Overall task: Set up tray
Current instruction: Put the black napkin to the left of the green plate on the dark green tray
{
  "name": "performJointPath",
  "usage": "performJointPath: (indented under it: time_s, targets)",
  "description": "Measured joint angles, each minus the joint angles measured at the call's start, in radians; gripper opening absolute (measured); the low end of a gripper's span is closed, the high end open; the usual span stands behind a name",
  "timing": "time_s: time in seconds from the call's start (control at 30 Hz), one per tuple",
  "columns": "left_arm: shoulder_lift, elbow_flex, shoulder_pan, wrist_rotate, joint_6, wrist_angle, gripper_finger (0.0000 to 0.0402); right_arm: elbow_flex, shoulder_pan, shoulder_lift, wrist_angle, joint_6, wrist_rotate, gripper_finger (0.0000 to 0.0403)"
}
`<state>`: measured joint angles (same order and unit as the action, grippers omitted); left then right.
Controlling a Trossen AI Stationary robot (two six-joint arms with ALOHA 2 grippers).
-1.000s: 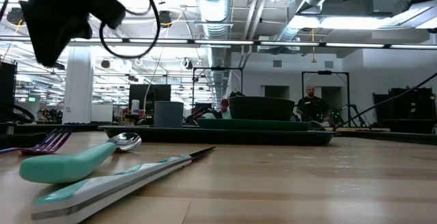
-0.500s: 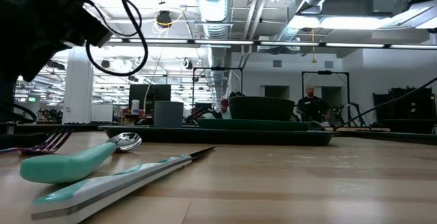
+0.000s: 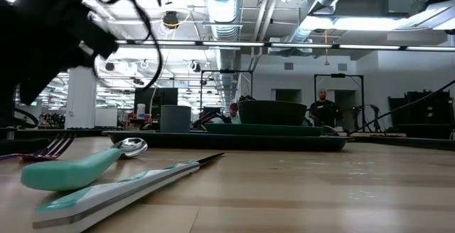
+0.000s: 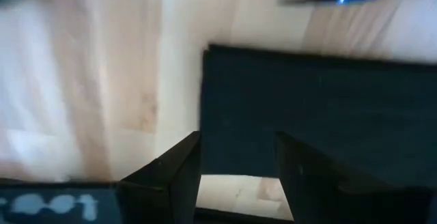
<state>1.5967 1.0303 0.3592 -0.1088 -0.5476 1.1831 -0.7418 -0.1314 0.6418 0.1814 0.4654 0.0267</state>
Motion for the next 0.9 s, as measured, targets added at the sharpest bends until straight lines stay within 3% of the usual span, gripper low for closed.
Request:
performJointPath:
  time_s: [0.23, 0.47, 0.67, 0.9]
  targets:
    - [0.0, -0.117, 0.002, -0.059, 0.001, -0.044, 0.0169, 0.0, 0.0, 0.0, 0.0, 0.006, 0.0, 0.0064]
    - [0.0, -0.152, 0.002, -0.042, 0.014, -0.14, 0.0169, 0.0, 0.0, 0.0, 0.0, 0.006, 0.0, 0.0064]
    - [0.0, -0.175, 0.002, 0.033, 0.007, -0.211, 0.0169, 0.0, 0.0, 0.0, 0.0, 0.006, 0.0, 0.0064]
    - [0.0, -0.226, 0.002, 0.032, -0.024, -0.287, 0.0169, 0.0, 0.0, 0.0, 0.0, 0.006, -0.001, 0.0064]
